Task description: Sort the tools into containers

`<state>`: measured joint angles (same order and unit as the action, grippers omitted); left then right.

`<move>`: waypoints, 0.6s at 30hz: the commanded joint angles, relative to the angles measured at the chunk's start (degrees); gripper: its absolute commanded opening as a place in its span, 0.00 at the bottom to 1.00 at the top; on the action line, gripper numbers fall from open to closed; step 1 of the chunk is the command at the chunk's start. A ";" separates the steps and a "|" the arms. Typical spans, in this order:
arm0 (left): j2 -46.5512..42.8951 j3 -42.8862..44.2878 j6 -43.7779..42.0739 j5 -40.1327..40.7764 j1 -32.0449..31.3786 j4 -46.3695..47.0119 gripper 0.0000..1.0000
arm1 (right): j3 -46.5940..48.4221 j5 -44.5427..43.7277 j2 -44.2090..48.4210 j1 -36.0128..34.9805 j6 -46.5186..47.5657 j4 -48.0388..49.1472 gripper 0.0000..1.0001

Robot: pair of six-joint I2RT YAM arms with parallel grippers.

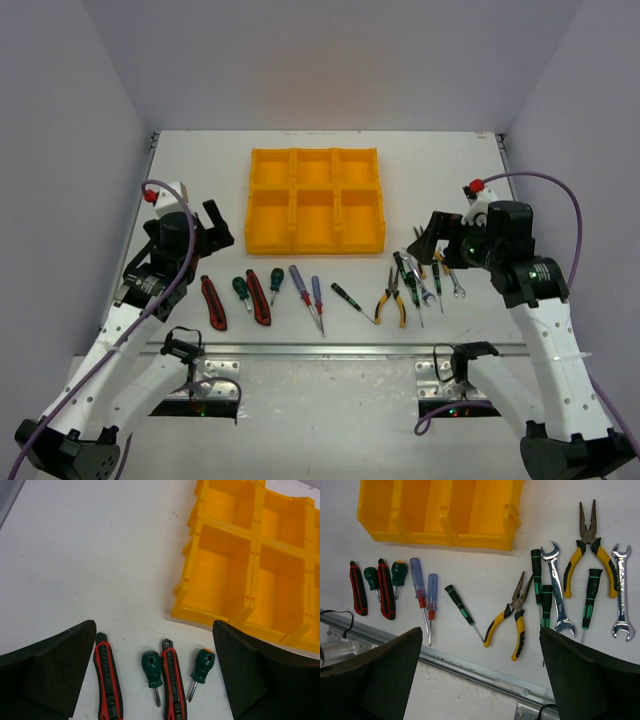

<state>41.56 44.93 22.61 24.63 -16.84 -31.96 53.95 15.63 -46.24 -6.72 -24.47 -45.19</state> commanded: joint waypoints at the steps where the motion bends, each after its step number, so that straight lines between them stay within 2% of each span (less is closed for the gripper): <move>1: -0.37 0.86 0.31 1.35 -0.54 1.90 1.00 | 0.38 2.23 0.17 0.13 -0.82 5.11 0.99; 3: -0.16 0.86 0.24 1.21 -0.47 1.90 1.00 | -0.96 8.00 0.53 0.13 -1.10 7.49 0.99; 6: 0.10 0.94 0.32 0.67 -0.47 2.08 1.00 | -6.73 23.53 -1.91 0.02 -5.55 20.34 0.99; 8: 0.10 0.86 0.24 0.54 -0.47 2.08 1.00 | -6.39 24.73 -6.34 -1.15 -5.46 21.00 0.99; 10: 0.15 0.91 0.24 0.33 -0.47 2.04 1.00 | -3.91 19.73 -10.42 -4.81 -3.26 17.99 0.99; 12: 0.23 0.86 0.15 0.02 -0.47 2.16 1.00 | -0.62 3.16 -17.65 -12.57 1.73 14.10 0.99; 14: 0.48 0.80 0.08 -0.09 -0.47 2.17 1.00 | 2.78 -8.88 -24.34 -21.99 5.25 11.04 0.99; 18: 0.36 0.86 0.06 -0.11 -0.47 2.08 1.00 | 3.88 -19.66 -33.73 -29.83 8.55 9.68 0.89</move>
<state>42.13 44.93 22.74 24.84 -16.88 -31.94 55.12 11.74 -74.42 -30.54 -21.74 -33.41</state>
